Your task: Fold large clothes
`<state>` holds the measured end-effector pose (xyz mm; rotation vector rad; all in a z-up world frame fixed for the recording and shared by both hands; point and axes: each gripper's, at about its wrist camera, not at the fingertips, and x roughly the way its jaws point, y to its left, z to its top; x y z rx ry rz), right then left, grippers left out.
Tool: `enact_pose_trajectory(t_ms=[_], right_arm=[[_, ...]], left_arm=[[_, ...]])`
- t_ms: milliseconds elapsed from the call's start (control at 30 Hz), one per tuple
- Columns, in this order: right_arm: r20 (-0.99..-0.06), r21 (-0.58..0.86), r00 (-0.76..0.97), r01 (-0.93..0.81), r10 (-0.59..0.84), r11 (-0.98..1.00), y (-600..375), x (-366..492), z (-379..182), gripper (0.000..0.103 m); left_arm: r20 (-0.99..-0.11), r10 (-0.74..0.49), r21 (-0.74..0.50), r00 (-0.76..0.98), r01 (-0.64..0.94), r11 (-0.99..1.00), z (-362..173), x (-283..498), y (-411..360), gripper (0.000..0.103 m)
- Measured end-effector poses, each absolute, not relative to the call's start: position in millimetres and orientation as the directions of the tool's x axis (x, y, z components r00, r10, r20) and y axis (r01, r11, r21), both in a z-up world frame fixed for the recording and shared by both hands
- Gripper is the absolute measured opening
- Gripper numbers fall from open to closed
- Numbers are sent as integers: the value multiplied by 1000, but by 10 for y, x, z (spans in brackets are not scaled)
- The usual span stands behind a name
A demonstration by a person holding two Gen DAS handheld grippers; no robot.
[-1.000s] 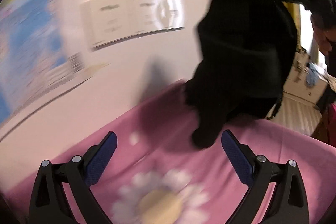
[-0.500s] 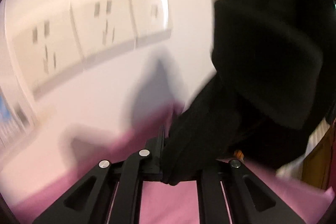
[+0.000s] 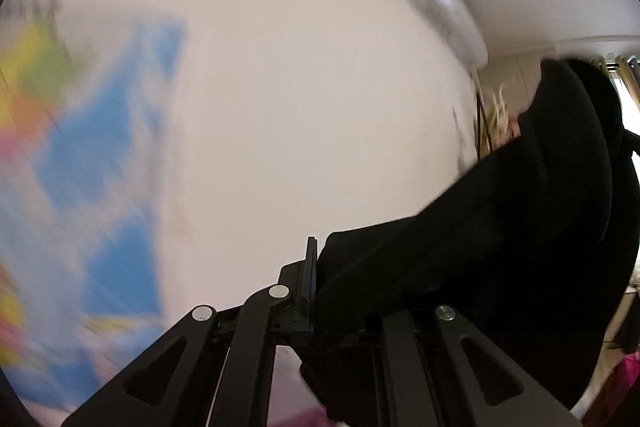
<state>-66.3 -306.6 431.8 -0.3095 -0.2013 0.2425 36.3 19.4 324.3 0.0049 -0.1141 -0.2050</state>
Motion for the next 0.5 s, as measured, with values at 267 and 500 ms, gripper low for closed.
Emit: enact_pose_trajectory(t_ms=[267, 500], right_arm=[[156, -234, 841, -478, 518, 846, -3083, -1505, 4400, 5], [-2, -150, 722, -684, 692, 714, -2679, -1221, 4094, 5]], left_arm=[[174, -22, 172, 984, -9, 985, 3553, -1266, 187, 7], [13, 193, 282, 981, -189, 941, 3268, -1774, 436, 7]])
